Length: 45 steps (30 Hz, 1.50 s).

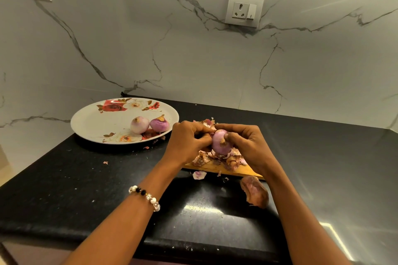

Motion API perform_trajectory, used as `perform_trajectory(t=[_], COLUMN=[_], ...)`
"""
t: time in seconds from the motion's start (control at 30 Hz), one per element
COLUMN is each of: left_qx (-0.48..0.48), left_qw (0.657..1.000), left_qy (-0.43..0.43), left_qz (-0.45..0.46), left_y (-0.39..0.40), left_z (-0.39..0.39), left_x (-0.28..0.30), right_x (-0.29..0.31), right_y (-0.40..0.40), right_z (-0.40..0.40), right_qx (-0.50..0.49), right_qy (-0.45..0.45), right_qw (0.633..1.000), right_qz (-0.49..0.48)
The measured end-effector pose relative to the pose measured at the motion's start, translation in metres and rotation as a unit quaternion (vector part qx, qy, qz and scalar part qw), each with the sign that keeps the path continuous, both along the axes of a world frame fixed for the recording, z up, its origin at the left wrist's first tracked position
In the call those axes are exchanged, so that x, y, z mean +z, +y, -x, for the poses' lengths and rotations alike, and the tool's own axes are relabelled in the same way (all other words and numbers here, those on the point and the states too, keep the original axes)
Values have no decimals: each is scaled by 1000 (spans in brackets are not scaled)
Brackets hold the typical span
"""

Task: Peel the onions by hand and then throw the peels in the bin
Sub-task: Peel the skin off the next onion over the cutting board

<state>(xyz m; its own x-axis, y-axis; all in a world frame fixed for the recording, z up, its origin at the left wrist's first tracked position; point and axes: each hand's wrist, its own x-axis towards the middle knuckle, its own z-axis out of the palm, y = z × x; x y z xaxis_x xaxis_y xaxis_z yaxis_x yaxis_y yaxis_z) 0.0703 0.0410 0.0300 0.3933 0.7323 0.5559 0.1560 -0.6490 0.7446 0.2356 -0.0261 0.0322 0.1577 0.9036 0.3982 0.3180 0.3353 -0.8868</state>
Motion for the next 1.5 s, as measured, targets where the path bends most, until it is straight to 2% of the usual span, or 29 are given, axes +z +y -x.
perform_trajectory(t=[0.23,0.37,0.43,0.53,0.6,0.67,0.77,1.03,1.23,1.37,1.5], left_qx=[-20,-11,16,36,14,-17,-77,-59,-43,-73,-63], left_qw=[973,956,968,992,996,995,985,990,990,986,990], left_qy=[-126,-167,-129,-29,-16,-45,-85,-37,-47,-56,-35], left_qz=[193,240,217,120,87,83,131,120,124,138,121], left_y=[4,8,10,9,8,5,0,5,6,4,9], left_z=[0,1,1,0,-1,-1,-1,-2,-2,-3,-4], left_x=[2,2,0,-3,-2,1,5,-2,-3,-2,-6], right_x=[2,3,6,9,9,8,6,5,5,6,5], right_y=[2,2,1,0,0,0,1,-1,-1,-1,0], right_z=[0,-3,-5,-8,-10,-9,-8,2,4,2,3], right_qx=[37,78,107,117,108,93,58,22,13,10,7], right_qy=[103,208,271,336,352,342,288,134,140,140,124], right_qw=[994,974,955,934,929,935,956,991,990,990,992], right_qz=[-21,-42,-48,-44,-39,-32,-25,-8,-11,-17,-15])
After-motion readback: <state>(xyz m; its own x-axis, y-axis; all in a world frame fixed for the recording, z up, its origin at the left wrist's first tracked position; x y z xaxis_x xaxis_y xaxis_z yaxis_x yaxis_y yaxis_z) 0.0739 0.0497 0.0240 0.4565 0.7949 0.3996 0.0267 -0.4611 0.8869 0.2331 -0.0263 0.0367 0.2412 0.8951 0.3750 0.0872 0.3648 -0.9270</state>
